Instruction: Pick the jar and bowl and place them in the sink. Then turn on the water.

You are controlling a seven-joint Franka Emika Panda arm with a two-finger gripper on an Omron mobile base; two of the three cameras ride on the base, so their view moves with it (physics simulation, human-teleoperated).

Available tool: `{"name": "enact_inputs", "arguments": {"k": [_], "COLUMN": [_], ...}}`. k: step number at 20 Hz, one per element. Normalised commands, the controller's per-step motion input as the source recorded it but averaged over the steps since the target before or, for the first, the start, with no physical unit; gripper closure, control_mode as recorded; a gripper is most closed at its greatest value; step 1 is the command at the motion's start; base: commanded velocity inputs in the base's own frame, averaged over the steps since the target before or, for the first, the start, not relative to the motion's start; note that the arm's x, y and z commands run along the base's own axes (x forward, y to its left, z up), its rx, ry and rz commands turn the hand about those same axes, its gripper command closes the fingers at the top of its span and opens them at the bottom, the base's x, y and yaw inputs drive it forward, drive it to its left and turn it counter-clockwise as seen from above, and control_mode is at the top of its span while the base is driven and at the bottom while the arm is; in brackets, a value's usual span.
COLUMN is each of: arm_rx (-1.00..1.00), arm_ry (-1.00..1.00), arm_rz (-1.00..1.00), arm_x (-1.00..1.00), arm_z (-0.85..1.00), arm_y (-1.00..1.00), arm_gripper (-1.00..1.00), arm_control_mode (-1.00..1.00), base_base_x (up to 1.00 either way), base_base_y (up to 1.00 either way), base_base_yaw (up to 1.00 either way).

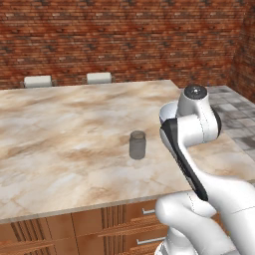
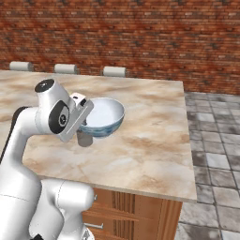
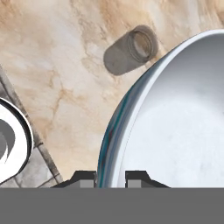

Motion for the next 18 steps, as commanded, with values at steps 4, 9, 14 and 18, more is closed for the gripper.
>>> {"name": "enact_inputs", "arguments": {"k": [4, 9, 14, 18], "arm_rx": [-0.04, -0.06, -0.01, 0.0], "arm_ry": [0.0, 0.01, 0.02, 0.02], "arm_rz": [0.1, 0.08, 0.07, 0.02], "arm_x": [-0.2, -0.06, 0.0, 0.0], "arm_z": [0.0, 0.0, 0.0, 0.04], "arm_y": [0.21, 0.23, 0.14, 0.0], "arm_gripper": [1.0, 1.0, 1.0, 1.0], "arm_control_mode": [-1.0, -1.0, -1.0, -1.0], "base_base_x": [0.0, 0.0, 0.0, 0.0], "base_base_y": [0.0, 0.0, 0.0, 0.0], "base_base_yaw": [0.0, 0.0, 0.0, 0.0]}}
